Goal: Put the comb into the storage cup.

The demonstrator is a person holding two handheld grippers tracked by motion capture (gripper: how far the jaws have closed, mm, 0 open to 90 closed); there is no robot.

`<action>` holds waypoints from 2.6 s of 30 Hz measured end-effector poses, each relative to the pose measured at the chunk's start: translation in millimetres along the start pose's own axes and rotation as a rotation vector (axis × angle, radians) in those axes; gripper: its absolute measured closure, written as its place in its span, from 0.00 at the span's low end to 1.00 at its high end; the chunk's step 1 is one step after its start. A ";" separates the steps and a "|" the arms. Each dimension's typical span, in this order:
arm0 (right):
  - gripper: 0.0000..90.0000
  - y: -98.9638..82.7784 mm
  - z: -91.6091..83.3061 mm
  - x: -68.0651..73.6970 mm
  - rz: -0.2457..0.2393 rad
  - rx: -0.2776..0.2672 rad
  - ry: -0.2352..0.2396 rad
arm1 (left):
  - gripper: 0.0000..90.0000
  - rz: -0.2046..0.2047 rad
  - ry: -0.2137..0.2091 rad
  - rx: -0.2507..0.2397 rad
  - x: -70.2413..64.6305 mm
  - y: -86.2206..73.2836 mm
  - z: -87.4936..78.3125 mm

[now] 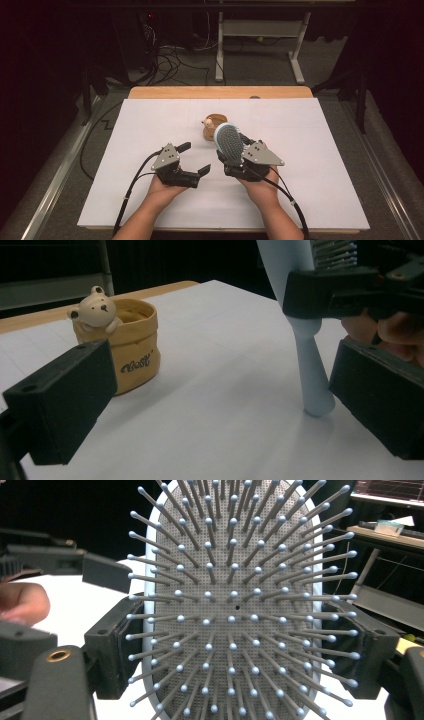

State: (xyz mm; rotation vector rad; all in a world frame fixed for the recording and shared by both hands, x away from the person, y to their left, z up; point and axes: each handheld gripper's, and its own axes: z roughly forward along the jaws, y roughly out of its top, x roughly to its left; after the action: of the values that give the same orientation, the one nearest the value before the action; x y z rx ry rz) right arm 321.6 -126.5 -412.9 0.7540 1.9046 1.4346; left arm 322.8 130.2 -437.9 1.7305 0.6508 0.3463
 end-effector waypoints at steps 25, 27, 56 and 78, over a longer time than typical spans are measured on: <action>0.23 -3.6 0.9 24.7 -0.098 0.003 0.031 | 0.01 -0.029 -0.022 -0.065 -2.2 14.6 -17.5; 0.23 -3.6 1.4 25.5 -0.097 -0.001 0.033 | 0.01 -0.031 -0.025 -0.061 -3.1 15.6 -17.1; 0.23 2.5 3.4 47.2 -0.172 -0.010 0.060 | 0.02 -0.031 -0.045 -0.084 -12.0 23.1 -21.6; 0.23 1.6 6.1 59.0 -0.213 -0.002 0.079 | 0.05 -0.057 -0.064 -0.087 -12.8 24.3 -20.6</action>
State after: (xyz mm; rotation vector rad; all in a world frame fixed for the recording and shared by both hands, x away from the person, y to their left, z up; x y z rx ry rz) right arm 288.7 -77.8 -421.1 0.4823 1.9763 1.3504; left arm 307.1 135.4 -407.8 1.6298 0.6284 0.2744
